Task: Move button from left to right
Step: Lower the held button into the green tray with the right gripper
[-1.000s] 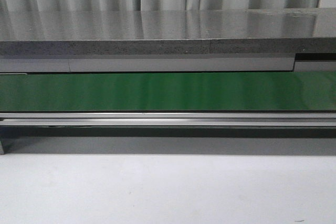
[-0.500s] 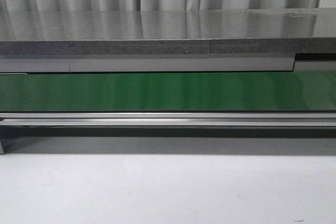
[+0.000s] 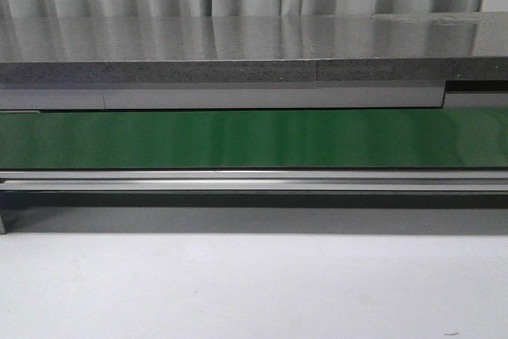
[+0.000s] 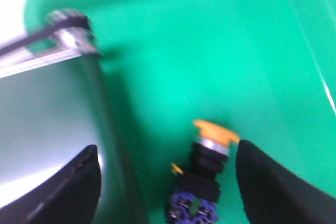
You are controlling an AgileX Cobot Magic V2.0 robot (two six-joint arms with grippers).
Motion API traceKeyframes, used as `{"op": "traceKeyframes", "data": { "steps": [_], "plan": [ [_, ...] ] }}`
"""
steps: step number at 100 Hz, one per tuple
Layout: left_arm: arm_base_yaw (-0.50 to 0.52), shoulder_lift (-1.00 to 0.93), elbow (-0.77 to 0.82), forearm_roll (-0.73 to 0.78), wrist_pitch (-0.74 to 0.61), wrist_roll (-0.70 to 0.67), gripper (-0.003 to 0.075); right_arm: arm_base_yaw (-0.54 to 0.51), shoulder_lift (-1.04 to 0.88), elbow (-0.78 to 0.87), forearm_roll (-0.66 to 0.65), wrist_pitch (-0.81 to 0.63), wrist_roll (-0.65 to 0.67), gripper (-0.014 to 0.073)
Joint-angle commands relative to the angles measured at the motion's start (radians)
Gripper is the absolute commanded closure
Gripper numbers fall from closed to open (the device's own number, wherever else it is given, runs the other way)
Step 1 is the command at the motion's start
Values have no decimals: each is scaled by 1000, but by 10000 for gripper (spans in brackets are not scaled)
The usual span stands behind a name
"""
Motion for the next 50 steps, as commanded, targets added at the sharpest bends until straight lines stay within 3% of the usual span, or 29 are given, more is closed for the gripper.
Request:
{"op": "traceKeyframes", "data": {
  "steps": [1, 27, 50],
  "plan": [
    [-9, 11, -29, -15, -78, -3, 715, 35, -101, -30, 3, -76, -8, 86],
    [-9, 11, -29, -15, -78, -3, 715, 132, -290, -1, 2, -125, -8, 87],
    [-9, 11, -29, -15, -78, -3, 715, 217, -503, 152, 2, -164, -8, 87]
  ]
}}
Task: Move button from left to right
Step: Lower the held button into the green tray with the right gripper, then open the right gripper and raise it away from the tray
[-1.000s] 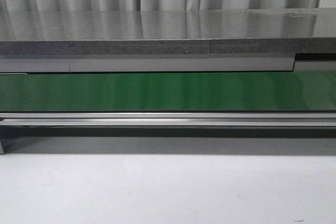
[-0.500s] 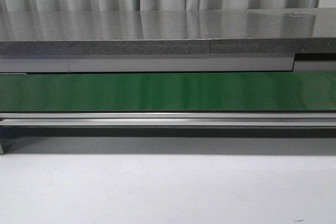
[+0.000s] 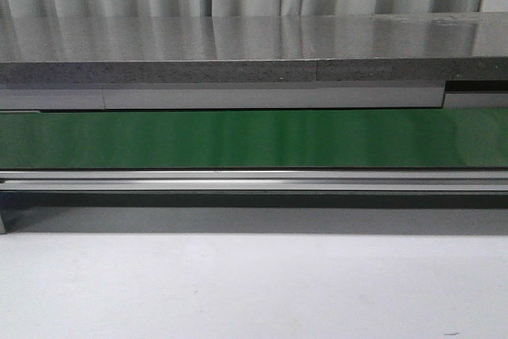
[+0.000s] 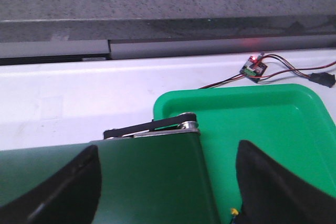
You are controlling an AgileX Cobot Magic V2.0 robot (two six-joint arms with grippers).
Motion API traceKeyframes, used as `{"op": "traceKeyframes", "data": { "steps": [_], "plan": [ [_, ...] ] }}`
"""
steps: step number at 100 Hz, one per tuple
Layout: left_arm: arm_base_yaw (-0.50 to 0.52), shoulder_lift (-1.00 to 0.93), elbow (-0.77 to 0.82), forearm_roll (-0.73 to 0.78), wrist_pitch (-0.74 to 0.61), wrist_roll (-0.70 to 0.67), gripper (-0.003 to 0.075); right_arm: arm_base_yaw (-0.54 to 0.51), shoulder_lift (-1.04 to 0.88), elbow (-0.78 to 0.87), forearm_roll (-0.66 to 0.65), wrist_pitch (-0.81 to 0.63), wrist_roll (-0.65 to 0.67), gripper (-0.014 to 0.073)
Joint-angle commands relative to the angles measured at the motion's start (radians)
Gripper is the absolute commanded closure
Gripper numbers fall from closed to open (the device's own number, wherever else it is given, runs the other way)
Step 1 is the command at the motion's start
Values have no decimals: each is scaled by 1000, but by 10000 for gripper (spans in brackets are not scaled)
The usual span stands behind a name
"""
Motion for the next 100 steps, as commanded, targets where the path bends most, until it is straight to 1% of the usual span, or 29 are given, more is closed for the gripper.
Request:
{"op": "traceKeyframes", "data": {
  "steps": [1, 39, 62, 66, 69, 76, 87, 100],
  "plan": [
    [-9, 11, -29, -15, -78, -3, 715, 29, -110, 38, -1, -90, -8, 87],
    [-9, 11, -29, -15, -78, -3, 715, 191, -497, 345, -1, -175, -8, 87],
    [-9, 11, -29, -15, -78, -3, 715, 213, -736, 480, 0, -150, -8, 87],
    [-9, 11, -29, -15, -78, -3, 715, 213, -776, 493, 0, -138, -8, 99],
    [-9, 11, -29, -15, -78, -3, 715, 213, -801, 503, 0, -127, -8, 118],
    [-9, 11, -29, -15, -78, -3, 715, 213, -855, 513, 0, -93, -8, 194],
    [-9, 11, -29, -15, -78, -3, 715, 213, -910, 513, 0, -40, -8, 365],
    [-9, 11, -29, -15, -78, -3, 715, 213, -920, 513, 0, -29, -8, 561]
  ]
}}
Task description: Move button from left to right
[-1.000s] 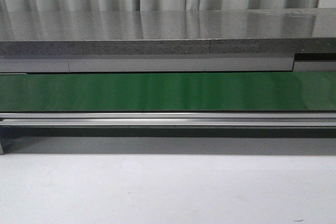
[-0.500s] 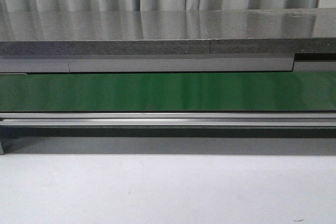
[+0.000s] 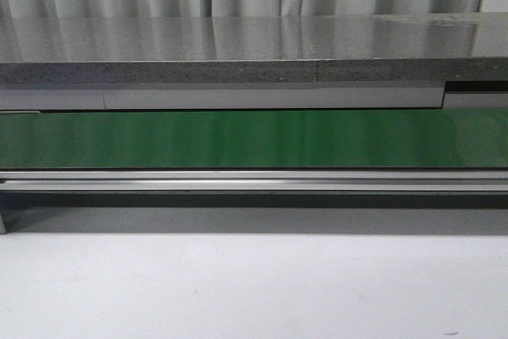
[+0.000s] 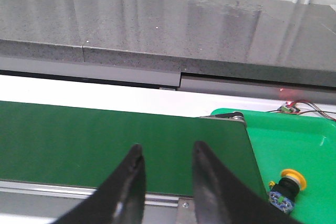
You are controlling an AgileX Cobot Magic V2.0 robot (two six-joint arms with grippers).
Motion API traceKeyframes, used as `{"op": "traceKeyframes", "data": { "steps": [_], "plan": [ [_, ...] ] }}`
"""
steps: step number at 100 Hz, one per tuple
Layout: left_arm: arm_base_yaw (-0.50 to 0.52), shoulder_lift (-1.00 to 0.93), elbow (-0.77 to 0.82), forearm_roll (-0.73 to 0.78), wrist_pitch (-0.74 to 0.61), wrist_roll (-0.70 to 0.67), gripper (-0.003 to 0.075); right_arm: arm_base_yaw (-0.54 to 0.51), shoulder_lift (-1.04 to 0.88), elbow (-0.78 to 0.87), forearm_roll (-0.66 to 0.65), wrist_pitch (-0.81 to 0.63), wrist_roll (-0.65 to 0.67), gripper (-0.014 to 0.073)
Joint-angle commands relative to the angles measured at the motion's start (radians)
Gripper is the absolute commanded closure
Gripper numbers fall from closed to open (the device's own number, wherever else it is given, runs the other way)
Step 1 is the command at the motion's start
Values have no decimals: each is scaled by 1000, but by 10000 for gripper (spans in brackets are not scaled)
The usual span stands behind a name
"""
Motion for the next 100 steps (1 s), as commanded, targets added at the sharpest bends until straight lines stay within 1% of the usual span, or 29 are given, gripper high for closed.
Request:
{"op": "traceKeyframes", "data": {
  "steps": [1, 10, 14, 100],
  "plan": [
    [-9, 11, -29, -15, -78, -3, 715, 2, 1, -26, 0, -61, -8, 571],
    [-9, 11, -29, -15, -78, -3, 715, 2, 1, -26, 0, -61, -8, 669],
    [-9, 11, -29, -15, -78, -3, 715, 2, 1, -26, 0, -64, -8, 658],
    [-9, 11, -29, -15, -78, -3, 715, 2, 1, -26, 0, -64, -8, 662]
  ]
}}
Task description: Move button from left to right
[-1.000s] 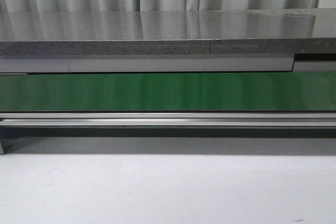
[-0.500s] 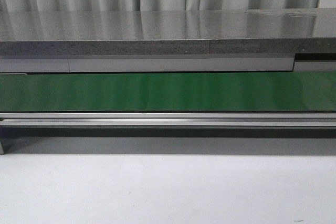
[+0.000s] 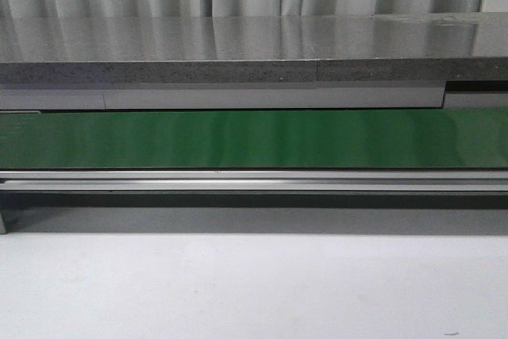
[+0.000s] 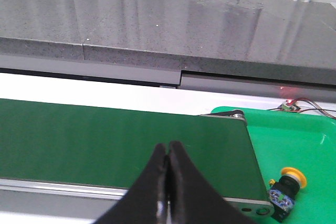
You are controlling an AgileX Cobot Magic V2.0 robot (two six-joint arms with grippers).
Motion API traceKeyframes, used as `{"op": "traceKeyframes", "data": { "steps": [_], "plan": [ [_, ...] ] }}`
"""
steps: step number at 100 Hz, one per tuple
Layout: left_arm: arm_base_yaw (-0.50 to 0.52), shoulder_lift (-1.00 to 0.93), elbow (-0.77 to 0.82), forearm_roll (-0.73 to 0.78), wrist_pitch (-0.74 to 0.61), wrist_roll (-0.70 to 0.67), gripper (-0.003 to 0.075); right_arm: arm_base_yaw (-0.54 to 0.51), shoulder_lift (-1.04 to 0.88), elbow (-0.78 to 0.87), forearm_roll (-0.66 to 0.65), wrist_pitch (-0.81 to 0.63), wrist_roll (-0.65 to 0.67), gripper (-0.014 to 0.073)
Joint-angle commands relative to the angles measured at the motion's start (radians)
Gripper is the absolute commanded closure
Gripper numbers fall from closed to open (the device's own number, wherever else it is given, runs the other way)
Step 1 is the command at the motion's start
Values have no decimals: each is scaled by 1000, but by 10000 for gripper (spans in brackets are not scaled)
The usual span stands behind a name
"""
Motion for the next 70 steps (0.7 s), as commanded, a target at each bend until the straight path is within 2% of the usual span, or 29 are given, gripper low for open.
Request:
{"op": "traceKeyframes", "data": {
  "steps": [1, 32, 70],
  "plan": [
    [-9, 11, -29, -15, -78, -3, 715, 2, 3, -26, 0, -69, -8, 662],
    [-9, 11, -29, -15, -78, -3, 715, 25, -32, 12, -20, -131, -8, 662],
    [-9, 11, -29, -15, -78, -3, 715, 35, -246, 259, -19, -200, 0, 662]
  ]
}}
